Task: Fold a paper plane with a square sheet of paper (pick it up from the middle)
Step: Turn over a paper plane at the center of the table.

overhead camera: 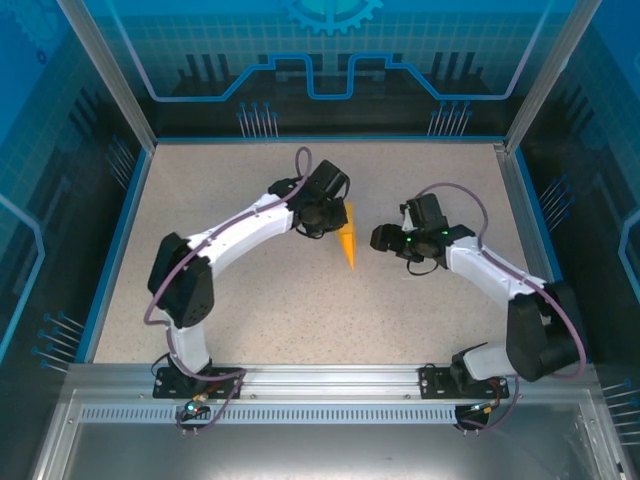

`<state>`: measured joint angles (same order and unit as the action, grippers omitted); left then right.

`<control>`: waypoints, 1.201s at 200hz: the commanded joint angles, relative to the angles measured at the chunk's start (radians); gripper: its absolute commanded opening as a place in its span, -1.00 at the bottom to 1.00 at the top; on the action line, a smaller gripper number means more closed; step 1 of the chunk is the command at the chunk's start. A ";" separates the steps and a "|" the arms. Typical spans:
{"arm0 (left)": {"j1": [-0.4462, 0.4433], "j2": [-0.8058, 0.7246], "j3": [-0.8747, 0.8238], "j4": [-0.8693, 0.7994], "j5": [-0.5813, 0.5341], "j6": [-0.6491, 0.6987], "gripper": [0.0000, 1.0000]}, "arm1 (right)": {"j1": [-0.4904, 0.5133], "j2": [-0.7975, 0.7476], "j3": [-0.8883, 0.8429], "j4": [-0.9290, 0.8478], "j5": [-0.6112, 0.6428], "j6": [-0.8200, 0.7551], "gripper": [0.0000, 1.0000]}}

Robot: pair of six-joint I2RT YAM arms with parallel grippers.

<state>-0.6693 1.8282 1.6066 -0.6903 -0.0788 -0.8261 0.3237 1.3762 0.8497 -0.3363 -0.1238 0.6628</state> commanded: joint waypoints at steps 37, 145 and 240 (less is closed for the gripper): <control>0.093 -0.062 -0.235 0.406 0.380 0.111 -1.00 | -0.056 -0.124 -0.055 -0.006 0.024 0.029 0.48; 0.137 0.145 -0.441 0.850 0.660 0.011 -1.00 | 0.042 -0.036 -0.051 0.094 -0.159 0.032 0.16; 0.140 0.179 -0.554 0.908 0.609 -0.053 -1.00 | 0.154 0.165 0.070 0.043 -0.056 0.037 -0.08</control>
<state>-0.5365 1.9911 1.0710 0.1879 0.5320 -0.8661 0.4629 1.5024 0.8566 -0.2684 -0.2131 0.7071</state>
